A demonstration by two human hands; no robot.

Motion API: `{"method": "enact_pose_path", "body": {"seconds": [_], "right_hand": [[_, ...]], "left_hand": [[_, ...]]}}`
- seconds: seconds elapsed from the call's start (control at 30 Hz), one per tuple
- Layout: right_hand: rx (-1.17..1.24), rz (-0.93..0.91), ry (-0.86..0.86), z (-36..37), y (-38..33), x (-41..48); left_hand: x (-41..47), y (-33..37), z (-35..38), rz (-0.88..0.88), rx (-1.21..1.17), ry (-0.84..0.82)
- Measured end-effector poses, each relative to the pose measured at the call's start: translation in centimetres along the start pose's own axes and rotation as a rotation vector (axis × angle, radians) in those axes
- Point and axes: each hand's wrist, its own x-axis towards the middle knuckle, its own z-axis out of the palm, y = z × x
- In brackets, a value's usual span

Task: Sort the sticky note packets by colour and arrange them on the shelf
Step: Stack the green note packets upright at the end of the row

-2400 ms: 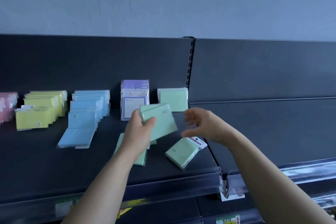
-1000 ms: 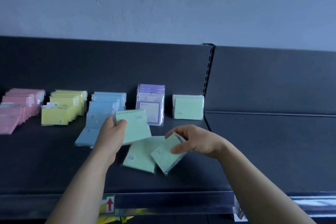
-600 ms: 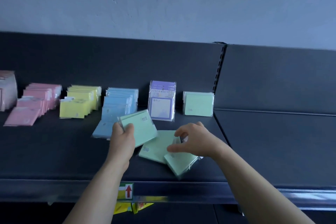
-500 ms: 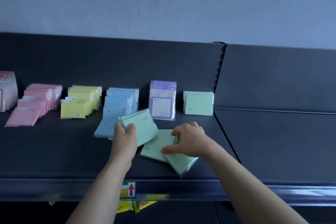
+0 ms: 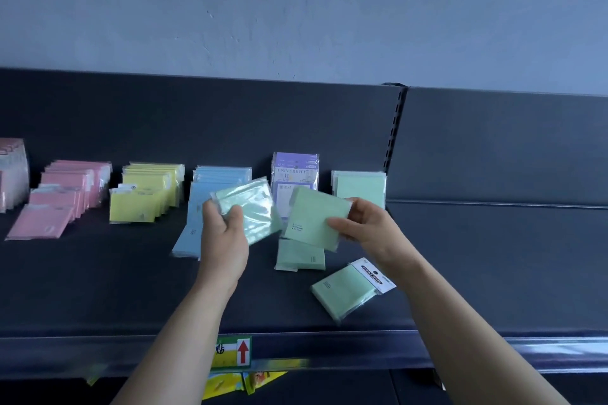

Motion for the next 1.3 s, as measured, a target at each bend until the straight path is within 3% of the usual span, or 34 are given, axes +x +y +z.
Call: {"method": "enact_pose_path", "body": {"seconds": [0.2, 0.4, 0.57, 0.73, 0.87, 1.0, 1.3], "right_hand": [[-0.055, 0.029, 0.052, -1.5, 0.3, 1.1], [0.021, 0.085, 0.076, -5.7, 1.2, 2.4], [-0.112, -0.002, 0.132, -8.7, 1.6, 5.0], [-0.36, -0.057, 0.24, -9.6, 2.5, 8.1], [-0.796, -0.036, 0.239, -9.7, 4.1, 9.3], [-0.705, 0.019, 0.198, -10.2, 4.8, 9.4], [-0.679, 0.056, 0.269, -10.7, 4.5, 9.0]], "left_hand": [[-1.2, 1.0, 6.0, 0.018, -0.014, -0.283], [-0.3, 0.9, 11.5, -0.139, -0.04, -0.444], [1.8, 0.9, 15.3, -0.046, 0.2, -0.545], [4.2, -1.0, 17.6, 0.019, 0.416, -0.521], [4.6, -2.5, 18.1, 0.015, 0.584, -0.453], [5.0, -3.1, 18.2, 0.023, 0.597, -0.366], [4.7, -2.9, 18.6, 0.073, 0.624, -0.399]]}}
